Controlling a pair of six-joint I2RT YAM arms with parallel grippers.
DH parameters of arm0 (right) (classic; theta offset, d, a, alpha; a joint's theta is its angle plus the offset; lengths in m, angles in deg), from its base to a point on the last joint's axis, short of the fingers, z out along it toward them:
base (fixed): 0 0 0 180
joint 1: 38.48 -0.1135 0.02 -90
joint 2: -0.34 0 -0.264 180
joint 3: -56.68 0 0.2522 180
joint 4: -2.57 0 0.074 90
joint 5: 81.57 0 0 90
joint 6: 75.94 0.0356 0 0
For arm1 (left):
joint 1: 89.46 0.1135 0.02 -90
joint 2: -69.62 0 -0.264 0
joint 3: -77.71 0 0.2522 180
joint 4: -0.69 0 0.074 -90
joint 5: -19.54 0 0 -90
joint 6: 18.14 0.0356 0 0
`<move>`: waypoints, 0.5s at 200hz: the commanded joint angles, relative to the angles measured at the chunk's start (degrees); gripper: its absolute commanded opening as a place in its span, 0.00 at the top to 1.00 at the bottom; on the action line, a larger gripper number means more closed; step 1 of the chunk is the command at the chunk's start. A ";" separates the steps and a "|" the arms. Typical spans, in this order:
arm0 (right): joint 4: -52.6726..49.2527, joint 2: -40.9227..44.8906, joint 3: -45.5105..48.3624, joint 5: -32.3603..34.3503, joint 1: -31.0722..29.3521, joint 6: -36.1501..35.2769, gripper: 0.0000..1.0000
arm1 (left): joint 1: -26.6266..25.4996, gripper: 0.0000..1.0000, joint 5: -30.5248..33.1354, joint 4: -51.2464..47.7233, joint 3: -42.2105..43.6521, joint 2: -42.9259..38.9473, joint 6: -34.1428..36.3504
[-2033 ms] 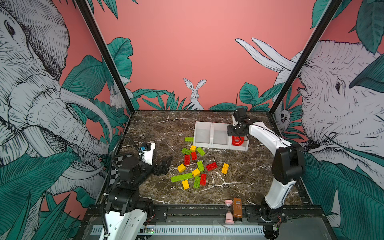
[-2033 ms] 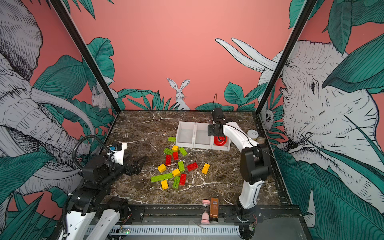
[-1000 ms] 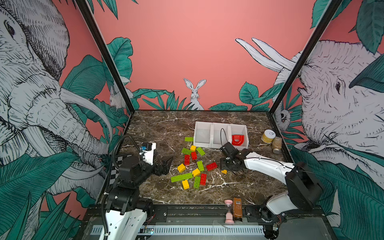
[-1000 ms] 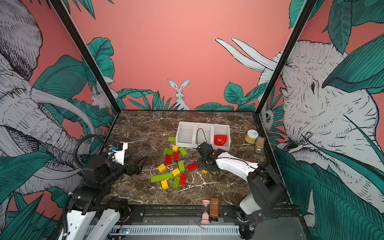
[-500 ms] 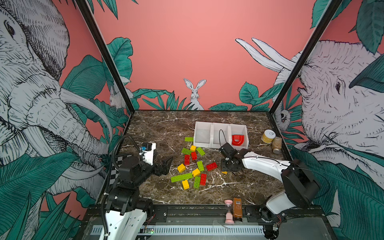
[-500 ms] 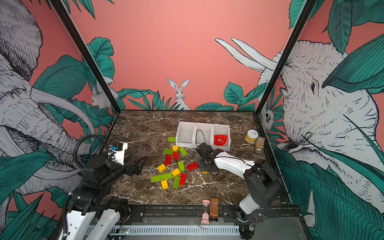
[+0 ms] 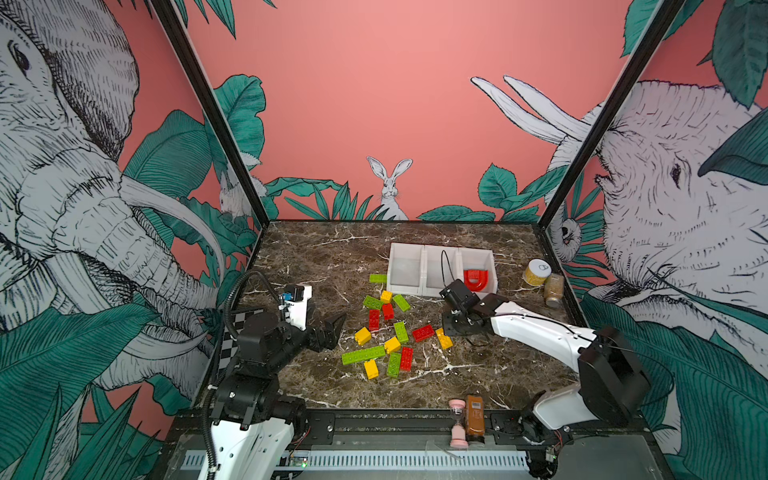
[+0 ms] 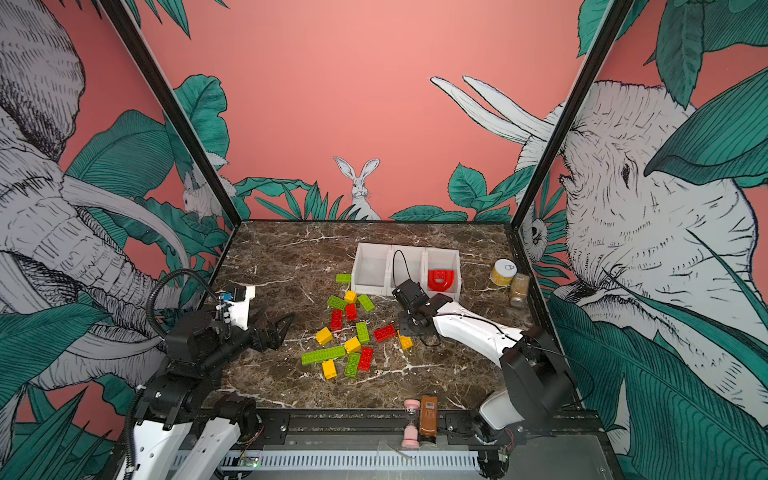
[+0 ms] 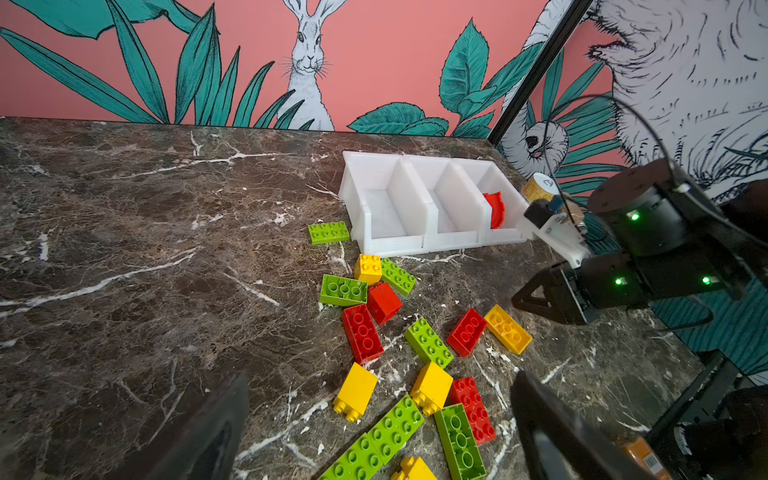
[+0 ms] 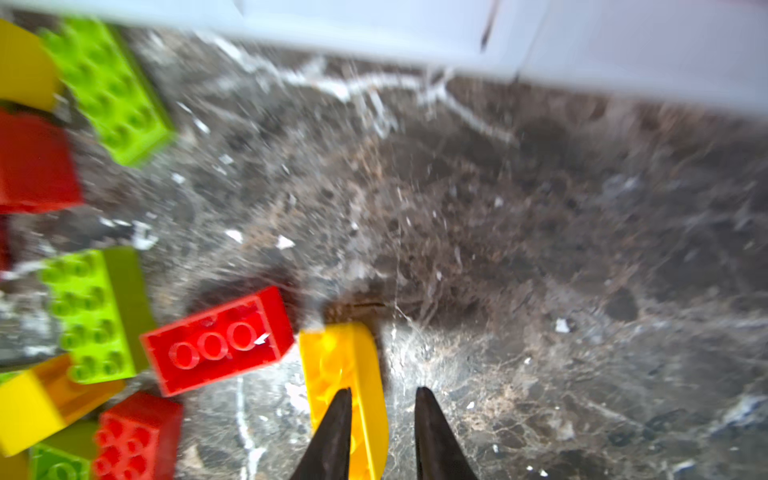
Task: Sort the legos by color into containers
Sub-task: 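Close the right gripper on the yellow brick's end and lift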
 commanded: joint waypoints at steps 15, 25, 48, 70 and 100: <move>-3.45 -0.27 -8.68 0.07 3.53 -6.44 0.75 | 0.07 0.01 0.40 0.00 -0.50 -0.02 -0.11; -6.98 -2.34 -11.89 -1.16 4.76 -7.28 0.64 | 0.03 0.01 0.32 -0.06 -0.50 -0.08 -0.10; -8.32 -4.32 -13.41 -5.11 4.30 -10.61 0.46 | 0.04 0.01 0.27 -0.09 -0.50 -0.26 -0.10; -11.35 -4.85 -12.25 -7.64 1.14 -17.08 0.43 | 0.07 0.01 0.40 -0.06 -0.50 -0.35 -0.01; -11.85 -4.77 -7.54 -10.15 -1.26 -23.11 0.40 | 0.06 0.01 0.07 0.11 -0.42 0.09 -0.08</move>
